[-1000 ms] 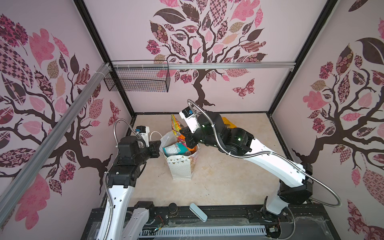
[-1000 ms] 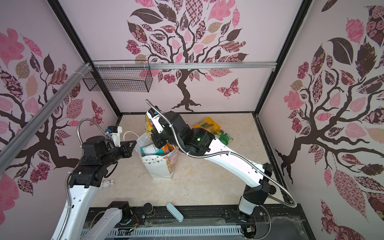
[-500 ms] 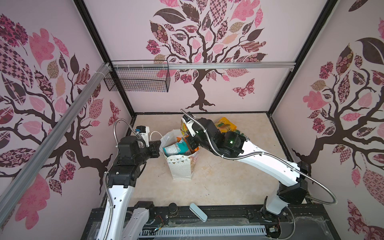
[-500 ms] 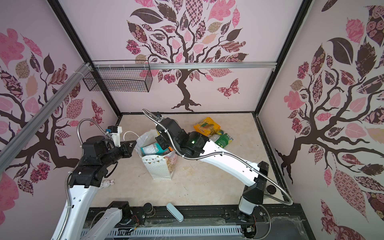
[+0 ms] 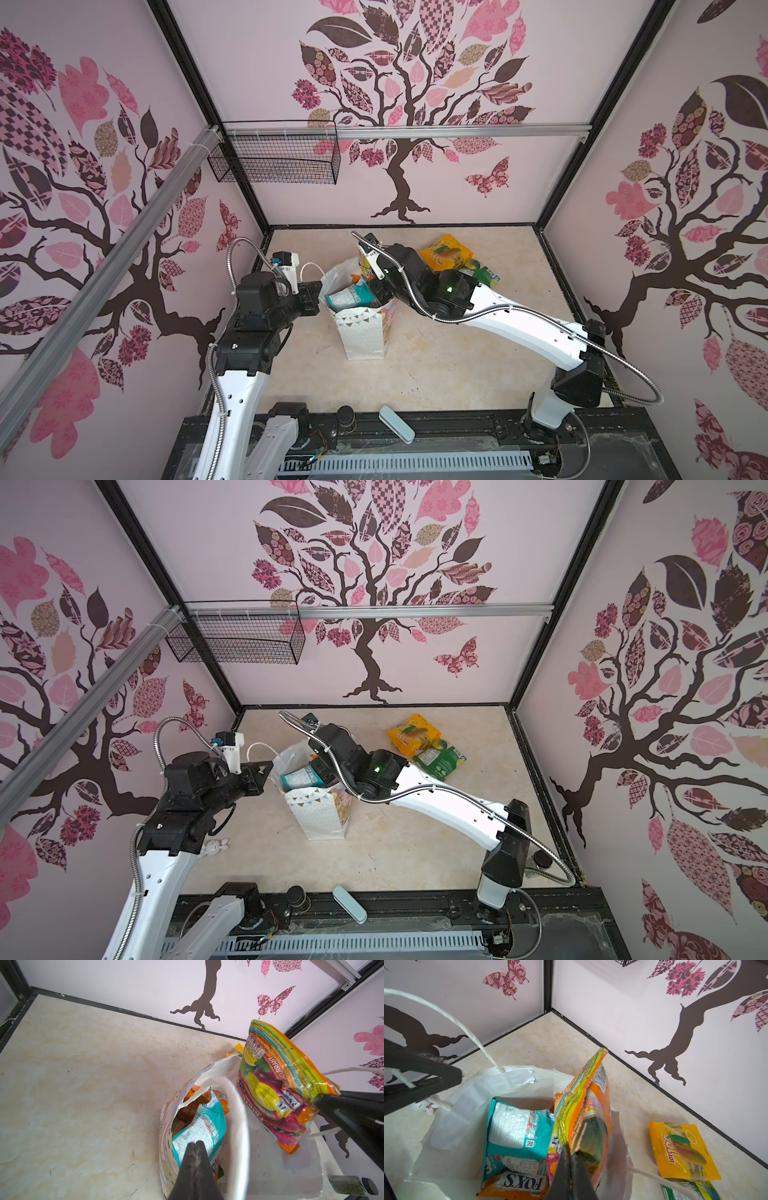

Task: Place the snacks into the paper bag
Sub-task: 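Lower the orange packet into the bag and open the right gripper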

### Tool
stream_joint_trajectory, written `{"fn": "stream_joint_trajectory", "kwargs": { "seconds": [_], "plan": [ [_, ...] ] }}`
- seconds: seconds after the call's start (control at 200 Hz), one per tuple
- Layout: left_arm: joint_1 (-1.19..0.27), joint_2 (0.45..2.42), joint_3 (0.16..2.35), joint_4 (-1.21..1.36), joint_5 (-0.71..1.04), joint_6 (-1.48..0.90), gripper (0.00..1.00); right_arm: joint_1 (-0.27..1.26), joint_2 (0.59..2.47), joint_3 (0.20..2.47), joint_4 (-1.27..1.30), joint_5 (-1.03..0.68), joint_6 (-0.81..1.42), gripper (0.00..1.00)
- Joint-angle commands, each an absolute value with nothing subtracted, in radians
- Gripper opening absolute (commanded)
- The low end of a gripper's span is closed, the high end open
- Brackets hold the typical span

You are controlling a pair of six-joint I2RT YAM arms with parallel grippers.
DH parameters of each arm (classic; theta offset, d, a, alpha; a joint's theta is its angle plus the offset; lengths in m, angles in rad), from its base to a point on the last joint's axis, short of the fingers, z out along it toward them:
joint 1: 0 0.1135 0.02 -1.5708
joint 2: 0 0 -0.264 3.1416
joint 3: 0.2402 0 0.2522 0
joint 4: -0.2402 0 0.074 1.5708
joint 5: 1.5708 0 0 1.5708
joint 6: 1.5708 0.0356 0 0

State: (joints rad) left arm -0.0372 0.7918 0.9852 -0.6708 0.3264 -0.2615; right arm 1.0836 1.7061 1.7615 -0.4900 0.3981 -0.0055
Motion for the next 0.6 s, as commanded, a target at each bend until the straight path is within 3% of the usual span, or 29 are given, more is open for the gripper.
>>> {"fn": "stream_joint_trajectory", "kwargs": {
  "seconds": [0.0,0.215,0.5,0.595],
  "plan": [
    [-0.032,0.782,0.964,-0.631,0.334,-0.25,0.01,1.088,1.731,1.768,-0.444,0.35,-0.024,0.0],
    [-0.031,0.782,0.965,-0.631,0.331,-0.25,0.01,1.095,1.703,1.743,-0.451,0.257,-0.017,0.05],
    [-0.032,0.784,0.964,-0.631,0.331,-0.252,0.01,1.098,1.661,1.739,-0.469,0.174,-0.009,0.37],
    [-0.031,0.783,0.965,-0.631,0.331,-0.25,0.01,1.1,1.661,1.754,-0.471,0.135,0.0,0.41]
  ]
}}
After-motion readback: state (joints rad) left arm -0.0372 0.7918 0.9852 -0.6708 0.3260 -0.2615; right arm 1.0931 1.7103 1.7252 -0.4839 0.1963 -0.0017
